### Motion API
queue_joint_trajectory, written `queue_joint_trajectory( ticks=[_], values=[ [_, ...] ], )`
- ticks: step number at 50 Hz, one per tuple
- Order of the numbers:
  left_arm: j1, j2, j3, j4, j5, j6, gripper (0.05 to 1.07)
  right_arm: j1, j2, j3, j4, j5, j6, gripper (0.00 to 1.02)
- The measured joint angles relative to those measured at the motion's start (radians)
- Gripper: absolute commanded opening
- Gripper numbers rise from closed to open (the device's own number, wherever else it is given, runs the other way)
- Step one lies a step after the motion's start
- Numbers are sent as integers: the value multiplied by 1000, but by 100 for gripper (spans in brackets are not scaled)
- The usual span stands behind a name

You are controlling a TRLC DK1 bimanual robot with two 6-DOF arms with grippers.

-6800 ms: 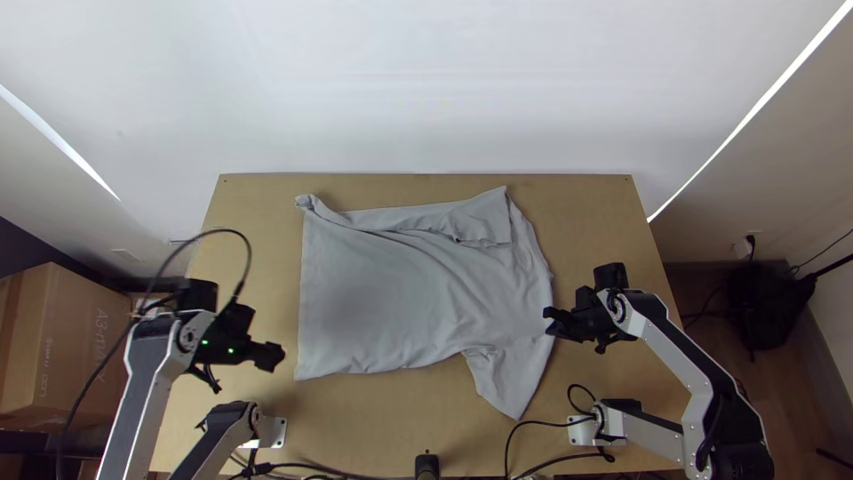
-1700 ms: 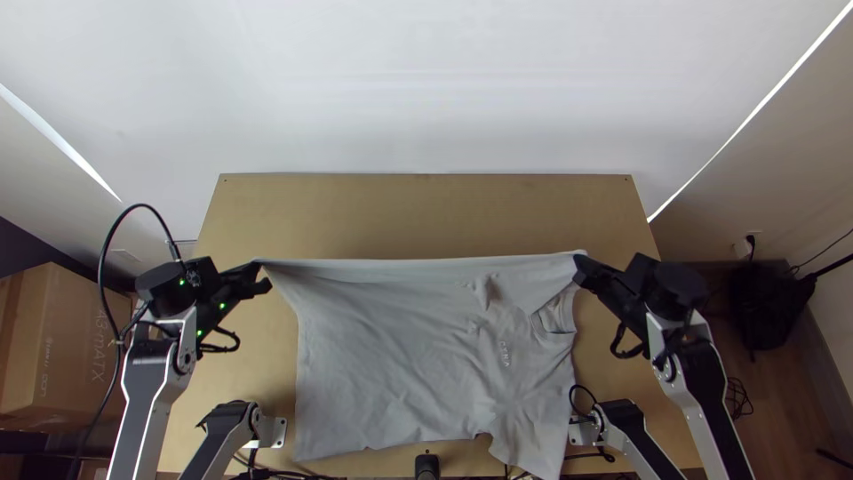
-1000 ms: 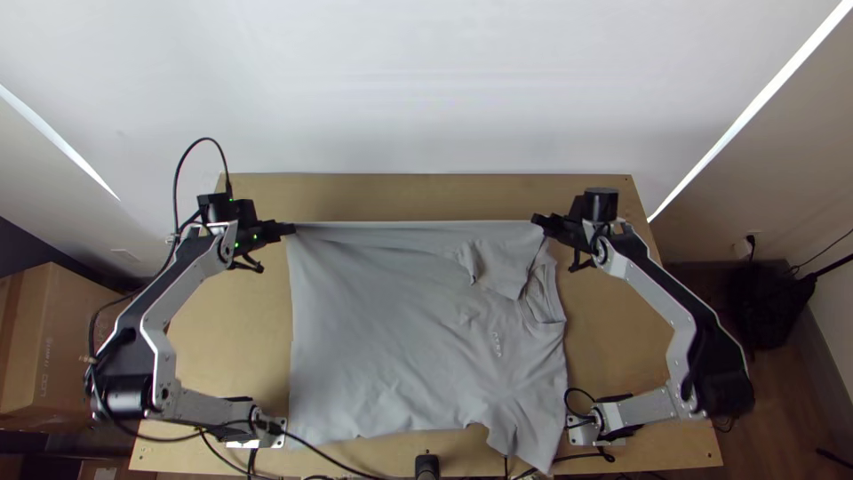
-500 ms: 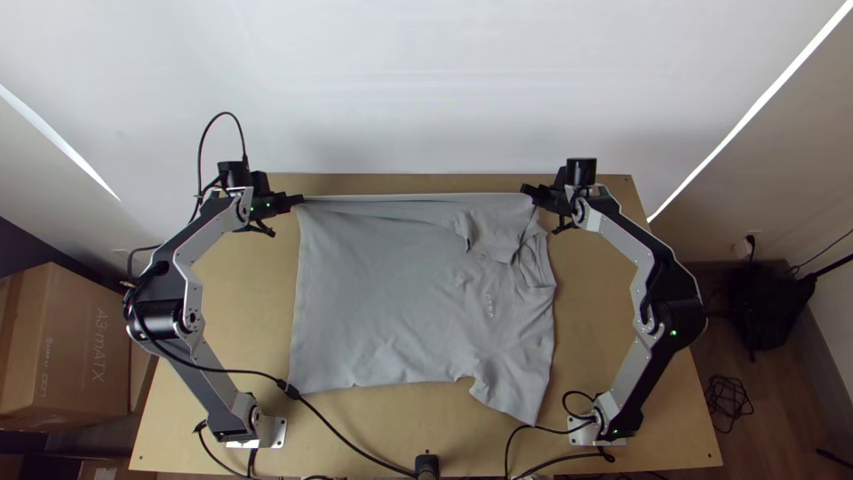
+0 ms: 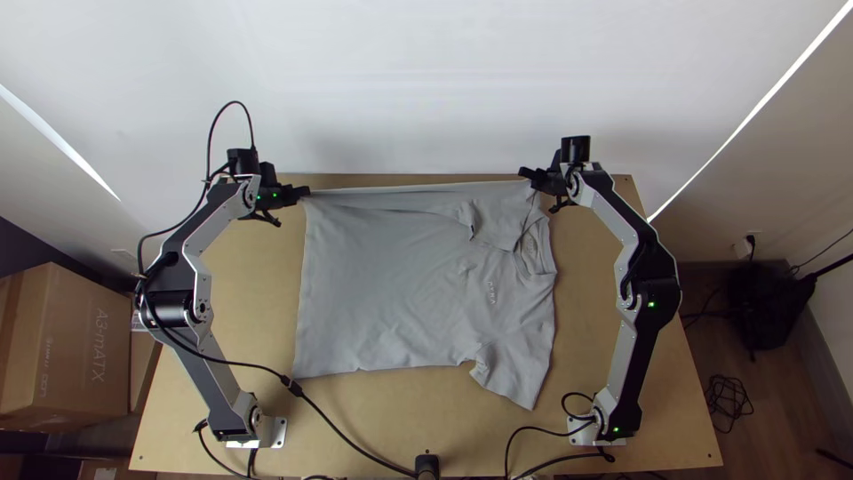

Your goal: Fold the t-shirt

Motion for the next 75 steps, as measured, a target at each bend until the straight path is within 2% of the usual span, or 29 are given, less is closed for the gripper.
queue_joint_trajectory(
  ticks=[9,42,62,73,75],
  values=[
    [0,-58,-70,-17,0,-6,8,0,-6,-14,-37,0,0,2],
    [7,-274,-370,55,9,-13,8,33,-245,-351,-41,10,-1,2],
    [-18,-370,-524,114,8,-43,8,35,-345,-553,39,11,0,2],
    [-28,-426,-653,215,8,-58,8,48,-399,-662,103,15,10,2],
    [-28,-427,-664,221,7,-59,8,48,-401,-674,111,14,16,5]
  ],
)
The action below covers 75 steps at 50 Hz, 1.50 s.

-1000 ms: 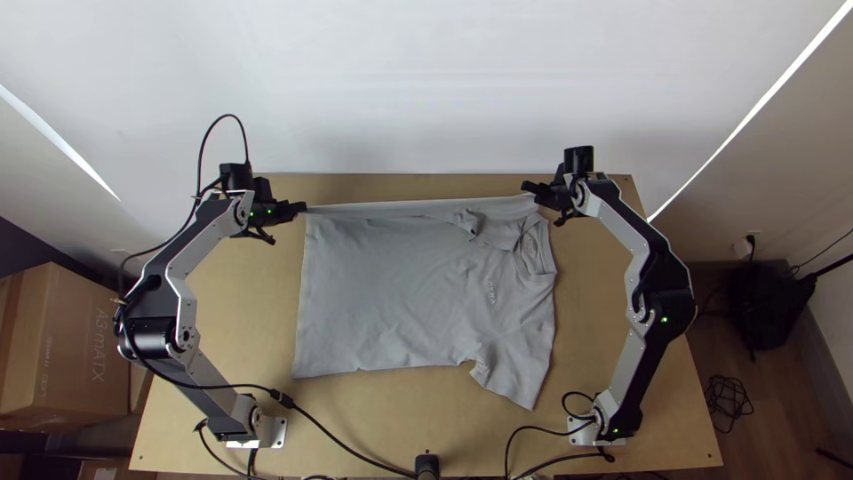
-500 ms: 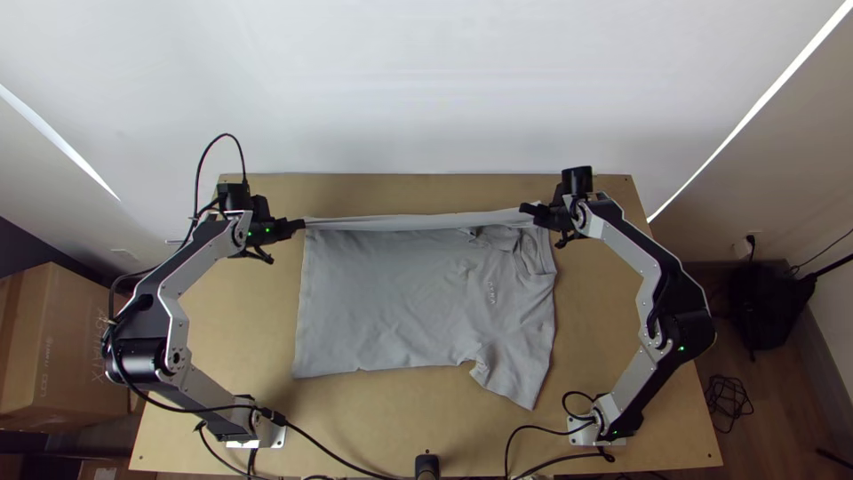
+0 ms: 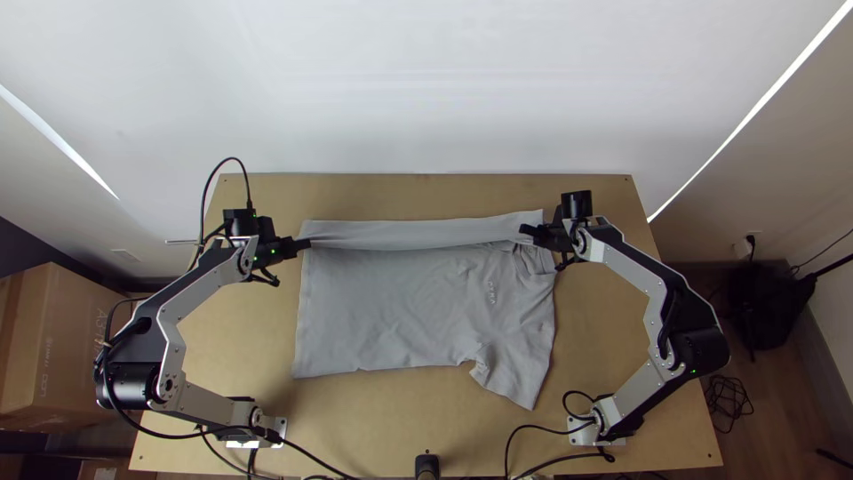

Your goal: Fold the t-shirt

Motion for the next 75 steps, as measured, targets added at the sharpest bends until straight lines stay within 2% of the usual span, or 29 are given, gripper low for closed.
queue_joint_trajectory(
  ticks=[2,4,8,11,15,18,22,25,30,37,44,49,53,55,60,73,75],
  values=[
    [0,-1,-12,4,-3,0,12,0,-2,-10,2,0,3,18],
    [0,-2,-23,5,-3,0,23,0,-2,-16,3,0,6,35],
    [0,-8,-42,6,-3,1,47,-1,-4,-28,1,1,11,63],
    [3,-18,-51,3,-4,2,60,-5,-12,-38,-5,4,19,77],
    [14,-41,-55,0,-7,2,74,-14,-43,-53,-32,8,29,86],
    [29,-66,-55,-6,-7,2,75,-22,-82,-64,-53,8,32,90],
    [51,-110,-56,-12,-7,11,81,-25,-146,-66,-123,8,33,90],
    [68,-148,-56,-23,1,17,82,-28,-210,-66,-168,7,33,90],
    [90,-214,-56,-56,28,21,82,-34,-319,-65,-238,6,33,98],
    [106,-314,-56,-116,62,24,82,-63,-397,-27,-476,0,32,98],
    [110,-393,-56,-172,72,28,82,-75,-401,-28,-658,-3,12,98],
    [112,-425,-56,-214,73,32,82,-80,-404,-36,-787,-64,-18,97],
    [114,-444,-56,-235,73,32,82,-82,-405,-68,-862,-91,-32,86],
    [114,-452,-56,-240,76,32,82,-83,-405,-91,-884,-111,-47,80],
    [114,-468,-56,-257,80,32,82,-84,-406,-159,-899,-136,-73,51],
    [114,-497,-55,-292,80,32,82,-84,-439,-287,-858,-204,-104,50],
    [114,-500,-54,-297,80,32,82,-83,-439,-299,-845,-211,-107,47]
  ],
)
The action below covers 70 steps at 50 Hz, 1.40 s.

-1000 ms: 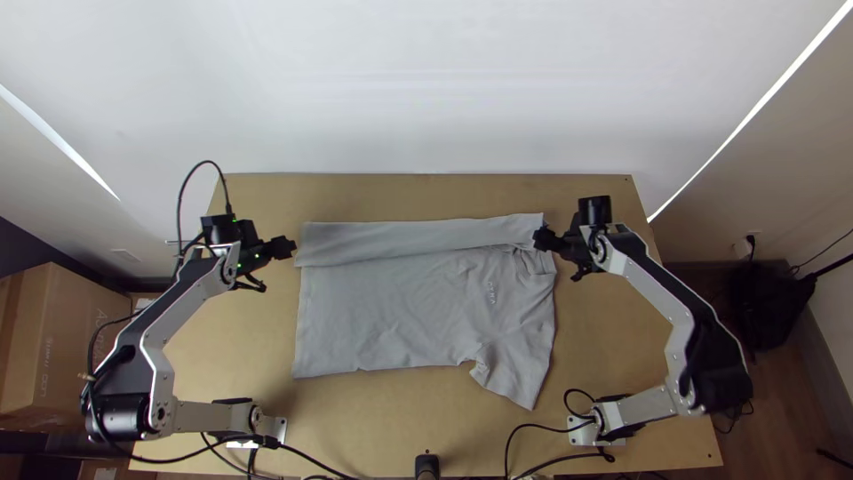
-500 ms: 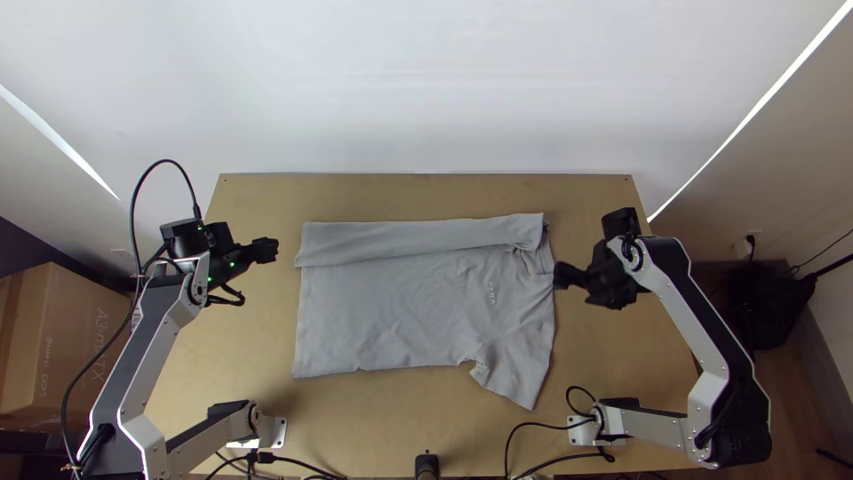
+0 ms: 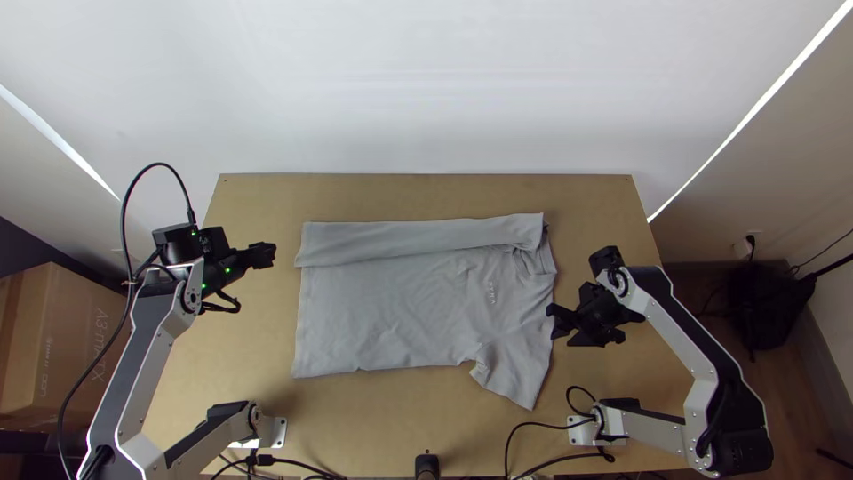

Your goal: Fold the t-shirt

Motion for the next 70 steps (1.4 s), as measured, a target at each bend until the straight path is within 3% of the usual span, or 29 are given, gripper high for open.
queue_joint_trajectory(
  ticks=[30,32,36,39,43,61,70],
  values=[
    [-3,-15,23,-40,0,0,82,50,48,-97,164,-11,-5,46],
    [-3,-15,26,-43,0,0,82,53,54,-101,167,-11,-5,41],
    [-3,-15,31,-50,0,4,82,66,66,-111,179,-11,-5,23],
    [-7,-15,38,-71,0,17,82,81,67,-116,191,-11,-4,17],
    [-17,-15,47,-131,0,55,82,104,66,-123,203,-11,-4,3],
    [-62,-15,54,-575,3,333,82,123,11,-162,237,-7,-4,2],
    [-62,-34,18,-806,-1,525,81,107,-35,-169,236,-7,-4,2]
  ],
)
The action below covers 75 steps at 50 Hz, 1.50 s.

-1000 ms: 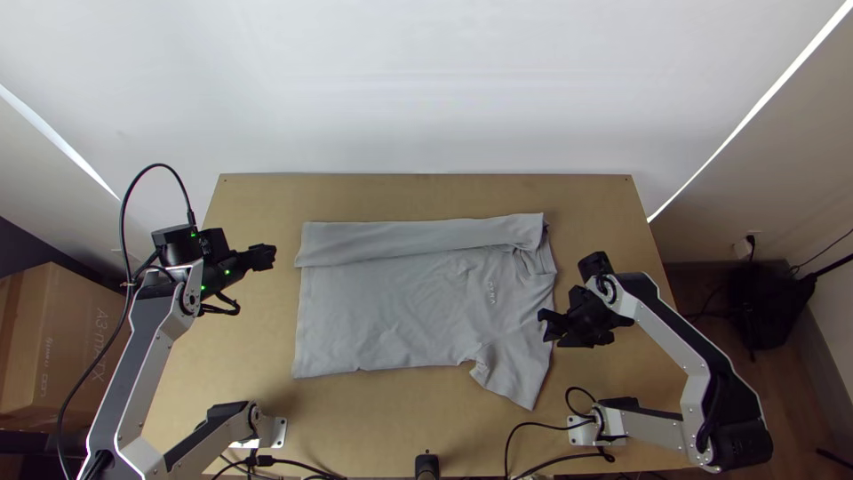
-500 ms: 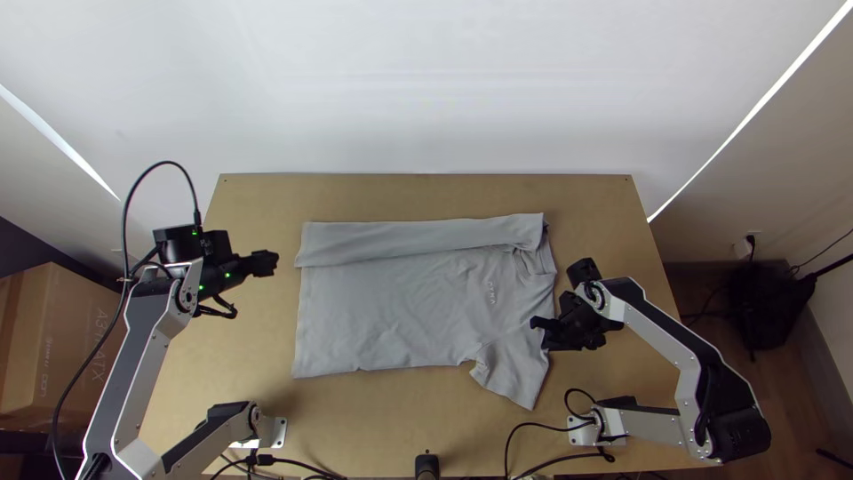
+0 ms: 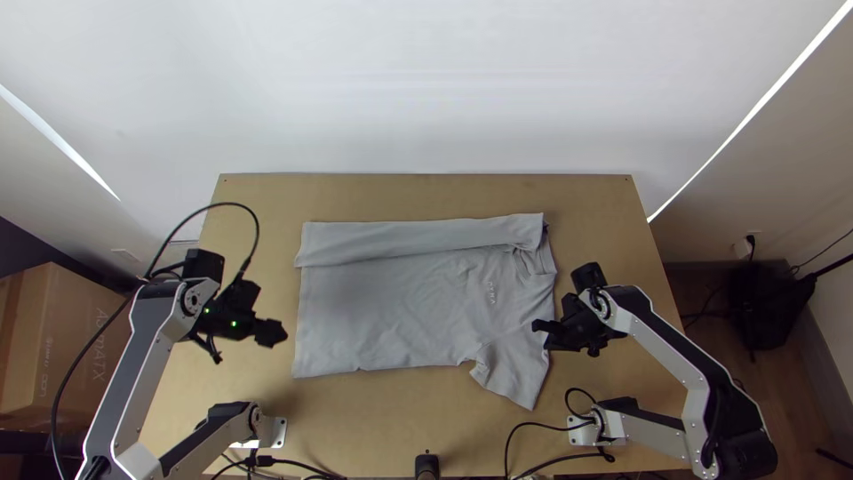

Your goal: Fold the t-shirt

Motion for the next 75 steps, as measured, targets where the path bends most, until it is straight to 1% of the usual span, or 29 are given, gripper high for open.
queue_joint_trajectory(
  ticks=[5,10,15,19,36,41,45,47,48,51,52,54,55,58,66,70,75],
  values=[
    [-16,-32,-61,-34,-47,62,81,0,-11,0,0,0,0,2],
    [-80,-31,-112,-49,-120,68,81,2,-11,0,0,0,0,2],
    [-207,-2,-165,-48,-198,26,81,6,-11,0,0,0,0,2],
    [-287,48,-183,-39,-222,-13,81,10,-11,0,0,0,0,2],
    [-412,212,-185,51,-233,-112,81,13,-21,0,-2,0,0,2],
    [-435,262,-184,85,-233,-126,67,13,-24,0,-3,0,0,2],
    [-444,286,-184,122,-233,-138,64,11,-24,0,-4,0,0,2],
    [-446,290,-181,135,-233,-138,64,10,-25,0,-4,0,0,2],
    [-447,290,-180,141,-233,-138,61,7,-25,0,-4,0,0,2],
    [-450,290,-180,156,-233,-138,41,-1,-28,0,-4,0,0,2],
    [-452,291,-180,160,-233,-138,32,-3,-29,0,-4,0,0,2],
    [-457,291,-180,172,-233,-138,7,-8,-31,2,-5,0,0,2],
    [-462,291,-180,182,-232,-138,8,-10,-31,3,-4,0,0,2],
    [-472,291,-179,207,-230,-137,8,-17,-31,8,-8,0,-1,2],
    [-479,291,-178,228,-199,-127,8,-54,-31,30,-23,0,-30,2],
    [-449,290,-178,235,-195,-111,8,-100,-31,41,-35,1,-64,2],
    [-370,277,-178,239,-192,-76,8,-180,-29,57,-44,12,-115,2]
  ],
)
